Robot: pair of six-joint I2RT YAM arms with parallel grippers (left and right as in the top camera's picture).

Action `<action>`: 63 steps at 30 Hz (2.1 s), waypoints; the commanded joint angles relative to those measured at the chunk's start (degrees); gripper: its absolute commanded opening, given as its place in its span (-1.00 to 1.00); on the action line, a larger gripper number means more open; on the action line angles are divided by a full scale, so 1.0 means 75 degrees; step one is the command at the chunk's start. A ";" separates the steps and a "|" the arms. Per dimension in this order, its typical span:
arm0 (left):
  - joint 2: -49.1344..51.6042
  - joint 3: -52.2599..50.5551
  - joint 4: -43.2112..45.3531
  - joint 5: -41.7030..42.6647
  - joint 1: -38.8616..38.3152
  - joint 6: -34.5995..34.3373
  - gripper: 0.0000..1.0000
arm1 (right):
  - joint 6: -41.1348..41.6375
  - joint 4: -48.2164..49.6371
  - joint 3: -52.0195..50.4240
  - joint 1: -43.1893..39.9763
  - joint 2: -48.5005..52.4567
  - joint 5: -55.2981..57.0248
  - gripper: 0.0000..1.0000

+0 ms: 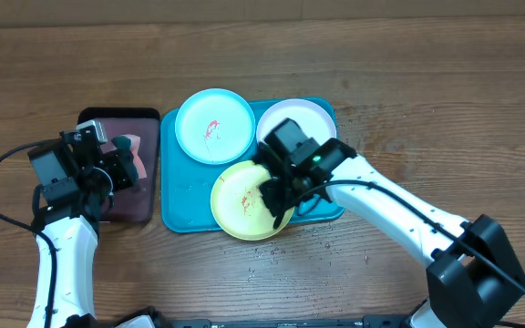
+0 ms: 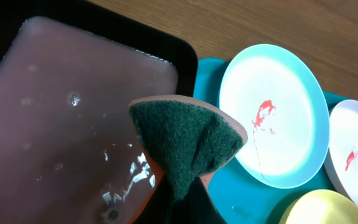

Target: Clean dirty plates on tray and stack at the side

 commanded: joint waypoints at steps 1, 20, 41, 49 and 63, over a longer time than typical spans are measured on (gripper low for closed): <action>0.0020 -0.0026 0.0035 -0.0047 0.0000 0.0187 -0.92 | -0.0163 0.0350 0.0137 0.0632 -0.0114 -0.0539 -0.82; 0.0020 -0.0026 -0.0117 -0.0050 0.0000 0.0192 -0.92 | -0.0603 0.3366 0.0134 0.2728 0.1897 0.0420 -0.93; 0.0020 -0.0026 -0.0114 -0.0047 0.0000 0.0189 -0.92 | -0.1023 0.4223 0.0137 0.2824 0.2442 0.1285 -0.93; 0.0020 -0.0026 -0.0111 -0.0047 0.0000 0.0189 -0.92 | -0.1020 0.4503 0.0134 0.2824 0.2515 0.2017 -0.93; 0.0020 -0.0026 -0.0111 -0.0047 0.0000 0.0189 -0.92 | -0.1023 0.4791 0.0137 0.2786 0.2591 0.2958 -0.93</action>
